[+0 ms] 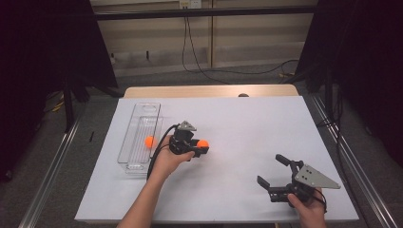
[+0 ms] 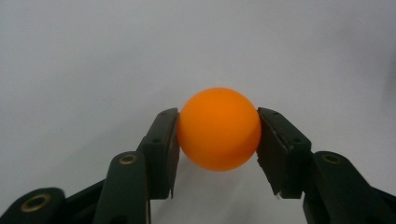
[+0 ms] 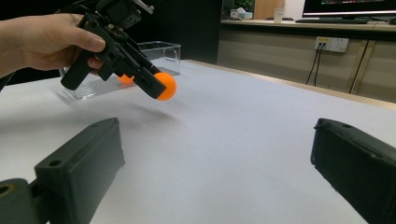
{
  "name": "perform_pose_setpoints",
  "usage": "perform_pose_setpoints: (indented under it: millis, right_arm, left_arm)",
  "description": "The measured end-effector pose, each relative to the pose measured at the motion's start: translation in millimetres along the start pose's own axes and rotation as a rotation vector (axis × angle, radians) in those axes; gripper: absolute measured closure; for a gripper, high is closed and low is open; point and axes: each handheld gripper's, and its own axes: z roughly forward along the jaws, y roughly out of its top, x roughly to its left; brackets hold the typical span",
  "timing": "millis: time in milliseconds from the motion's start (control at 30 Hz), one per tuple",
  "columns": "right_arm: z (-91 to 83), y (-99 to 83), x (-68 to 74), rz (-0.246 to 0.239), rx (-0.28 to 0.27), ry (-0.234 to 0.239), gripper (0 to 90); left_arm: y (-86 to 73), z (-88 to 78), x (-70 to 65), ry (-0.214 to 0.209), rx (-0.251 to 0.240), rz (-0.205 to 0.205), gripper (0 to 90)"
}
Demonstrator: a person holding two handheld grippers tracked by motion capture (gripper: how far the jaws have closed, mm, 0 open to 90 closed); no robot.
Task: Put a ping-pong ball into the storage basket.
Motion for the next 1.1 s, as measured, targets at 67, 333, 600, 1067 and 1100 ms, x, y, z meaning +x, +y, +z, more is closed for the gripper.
perform_pose_setpoints:
  millis: [67, 333, 600, 1067, 1100]
  right_arm:
    - [0.2, 0.1, 0.0, 0.000, 0.000, 0.000, 1.9]
    - [-0.2, 0.3, 0.2, -0.001, -0.002, 0.003, 2.0]
    - [-0.1, 0.5, 0.3, -0.003, -0.002, 0.005, 2.0]
    - [-0.1, 0.8, 0.8, -0.005, -0.001, 0.006, 2.0]
    - [-0.2, 0.8, 0.8, -0.005, -0.001, 0.006, 2.0]
  left_arm:
    - [-0.2, -1.0, 0.8, 0.005, -0.002, -0.001, 51.0]
    - [-0.3, -6.4, 2.9, 0.008, -0.014, -0.010, 51.0]
    - [-1.3, -10.5, 5.2, 0.013, -0.023, -0.020, 51.0]
    - [-1.0, -20.5, 8.4, 0.031, -0.045, -0.039, 51.0]
    - [-0.9, -21.5, 8.8, 0.031, -0.045, -0.041, 51.0]
